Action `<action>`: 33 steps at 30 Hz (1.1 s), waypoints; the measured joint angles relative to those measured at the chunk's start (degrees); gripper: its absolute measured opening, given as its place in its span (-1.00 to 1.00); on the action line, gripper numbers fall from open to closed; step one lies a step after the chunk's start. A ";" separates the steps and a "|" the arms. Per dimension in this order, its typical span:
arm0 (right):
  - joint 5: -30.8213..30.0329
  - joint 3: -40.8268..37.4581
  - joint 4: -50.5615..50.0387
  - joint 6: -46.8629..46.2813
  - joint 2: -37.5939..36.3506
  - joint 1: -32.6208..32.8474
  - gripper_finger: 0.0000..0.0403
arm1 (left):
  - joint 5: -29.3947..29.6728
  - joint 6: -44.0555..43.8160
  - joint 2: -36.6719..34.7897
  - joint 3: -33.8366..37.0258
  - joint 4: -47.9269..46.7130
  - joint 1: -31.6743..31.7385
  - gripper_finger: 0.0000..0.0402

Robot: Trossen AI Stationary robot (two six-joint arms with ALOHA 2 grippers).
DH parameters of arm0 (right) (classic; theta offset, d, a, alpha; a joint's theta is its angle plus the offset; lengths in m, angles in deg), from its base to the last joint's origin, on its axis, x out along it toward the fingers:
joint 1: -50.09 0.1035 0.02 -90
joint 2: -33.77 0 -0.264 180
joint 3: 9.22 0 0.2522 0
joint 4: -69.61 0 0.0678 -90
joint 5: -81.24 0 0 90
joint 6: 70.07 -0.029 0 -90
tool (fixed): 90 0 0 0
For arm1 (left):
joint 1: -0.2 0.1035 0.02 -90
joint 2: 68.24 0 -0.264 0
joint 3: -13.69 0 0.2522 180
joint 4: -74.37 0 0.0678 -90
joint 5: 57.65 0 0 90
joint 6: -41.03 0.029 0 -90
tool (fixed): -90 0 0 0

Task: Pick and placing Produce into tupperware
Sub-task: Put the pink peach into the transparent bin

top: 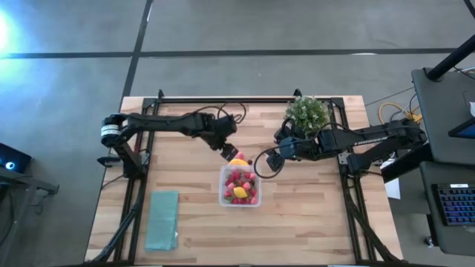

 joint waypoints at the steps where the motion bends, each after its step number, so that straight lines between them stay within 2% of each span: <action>1: -0.65 0.00 0.01 -0.71 0.00 -0.08 0.31 | 0.05 0.00 0.52 -0.02 0.01 0.59 0.10; 7: -1.70 -0.18 0.06 -3.05 0.00 -1.20 0.30 | -3.08 2.18 4.78 0.00 0.19 -0.22 0.10; 12: -2.47 -1.15 0.98 -4.45 0.00 -1.89 0.31 | -3.34 3.05 7.64 -0.26 0.61 -2.53 0.10; 24: -2.34 -3.06 1.44 -6.37 0.00 -2.00 0.31 | -3.22 2.75 7.75 -0.26 3.27 -6.20 0.10; 33: -2.11 -3.17 1.50 -6.35 0.00 -2.00 0.29 | -2.64 -3.31 9.30 -0.24 6.01 -6.31 0.10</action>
